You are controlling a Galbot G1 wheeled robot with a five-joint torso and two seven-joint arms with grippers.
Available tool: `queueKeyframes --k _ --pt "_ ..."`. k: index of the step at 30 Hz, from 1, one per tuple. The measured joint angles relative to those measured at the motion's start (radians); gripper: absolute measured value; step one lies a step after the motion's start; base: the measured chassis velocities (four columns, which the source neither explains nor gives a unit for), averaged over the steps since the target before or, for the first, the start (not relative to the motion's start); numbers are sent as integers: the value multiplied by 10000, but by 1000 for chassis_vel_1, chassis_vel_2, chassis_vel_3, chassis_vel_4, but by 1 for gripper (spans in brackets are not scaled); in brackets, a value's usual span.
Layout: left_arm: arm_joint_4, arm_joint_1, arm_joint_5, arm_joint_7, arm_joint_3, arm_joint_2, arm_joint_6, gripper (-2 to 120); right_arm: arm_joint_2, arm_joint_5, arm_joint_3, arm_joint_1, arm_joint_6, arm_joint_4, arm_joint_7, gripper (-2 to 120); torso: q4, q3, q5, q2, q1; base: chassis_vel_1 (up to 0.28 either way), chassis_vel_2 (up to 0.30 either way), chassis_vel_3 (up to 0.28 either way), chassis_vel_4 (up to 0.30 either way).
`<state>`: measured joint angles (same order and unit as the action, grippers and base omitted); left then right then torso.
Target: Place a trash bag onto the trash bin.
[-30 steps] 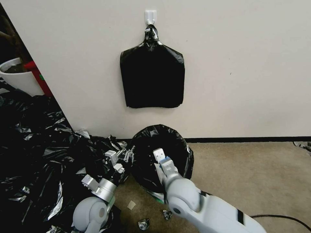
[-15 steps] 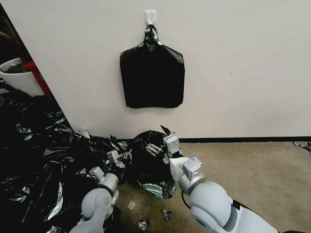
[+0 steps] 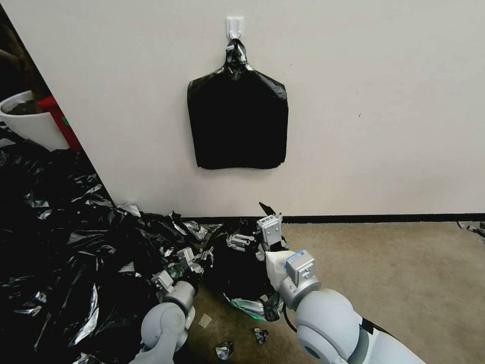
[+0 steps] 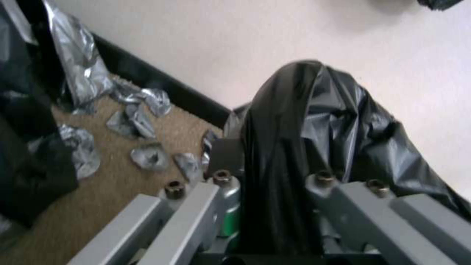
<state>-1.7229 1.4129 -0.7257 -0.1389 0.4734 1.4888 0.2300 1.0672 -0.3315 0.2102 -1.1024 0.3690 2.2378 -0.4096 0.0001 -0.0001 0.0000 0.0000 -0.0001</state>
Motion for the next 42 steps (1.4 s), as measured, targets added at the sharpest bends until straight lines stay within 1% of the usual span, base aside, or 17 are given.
queueKeyframes --k 3,4,6,7,11,12,14,15,16,18,19,21,22,23,24,27,42 --pt "-377 338 32 -42 13 -57 -85 35 30 -7 -3 14 -34 -102 1 100 -1 2 -5 0 0 0 0 0 0" --pt "-377 338 32 -42 13 -57 -85 35 30 -7 -3 14 -34 -102 1 100 -1 2 -5 0 0 0 0 0 0" --pt "-790 570 124 -139 53 -159 -214 45 36 -35 -28 21 -246 -192 1 100 -1 1 -2 0 0 0 0 0 0" --pt "-790 570 124 -139 53 -159 -214 45 36 -35 -28 21 -246 -192 1 100 -1 1 -2 0 0 0 0 0 0" --pt "-1687 1105 901 -288 206 -632 -549 66 94 -357 -215 -66 -888 -345 -78 100 -1 1 -1 0 0 0 0 0 0" --pt "-1687 1105 901 -288 206 -632 -549 66 94 -357 -215 -66 -888 -345 -78 100 -1 1 -1 0 0 0 0 0 0" --pt "-1998 1388 1547 -288 327 -941 -1209 74 159 -500 -411 -145 -1574 -490 -187 100 -1 1 -2 0 0 0 0 0 0" --pt "-2202 1561 2083 -134 468 -1133 -2092 79 216 -365 -666 -225 -1937 -638 -193 100 2 1 -2 0 0 0 0 0 0" --pt "-2202 1561 2083 -134 468 -1133 -2092 79 216 -365 -666 -225 -1937 -638 -193 100 2 1 -2 0 0 0 0 0 0" --pt "-2734 1689 2862 488 1045 -1343 -3308 90 371 197 -1443 -529 -2528 -918 0 100 -1 1 -2 0 0 0 0 0 0" --pt "-2734 1689 2862 488 1045 -1343 -3308 90 371 197 -1443 -529 -2528 -918 0 100 -1 1 -2 0 0 0 0 0 0" --pt "-3084 1673 3388 1043 1803 -1439 -3954 97 574 691 -2068 -866 -2828 -1087 102 100 -3 1 0 0 0 0 0 0 0" --pt "-3225 1663 4073 1398 2479 -1496 -4369 99 829 1209 -2650 -1246 -3046 -1276 133 100 0 1 2 0 0 0 0 0 0" --pt "-3256 1699 4381 1446 2816 -1523 -4653 99 1029 1585 -3012 -1506 -3247 -1481 170 100 0 0 -2 0 0 0 0 0 0" --pt "-3256 1699 4381 1446 2816 -1523 -4653 99 1029 1585 -3012 -1506 -3247 -1481 170 100 0 0 -2 0 0 0 0 0 0" --pt "-3442 1924 4463 1264 3215 -1510 -5196 100 1503 2264 -4021 -2166 -3947 -2109 451 100 -3 0 2 0 0 0 0 0 0" --pt "-3480 1966 4305 1112 3215 -1473 -5214 100 1575 2355 -4156 -2281 -4073 -2195 576 100 -1 1 -1 0 0 0 0 0 0"
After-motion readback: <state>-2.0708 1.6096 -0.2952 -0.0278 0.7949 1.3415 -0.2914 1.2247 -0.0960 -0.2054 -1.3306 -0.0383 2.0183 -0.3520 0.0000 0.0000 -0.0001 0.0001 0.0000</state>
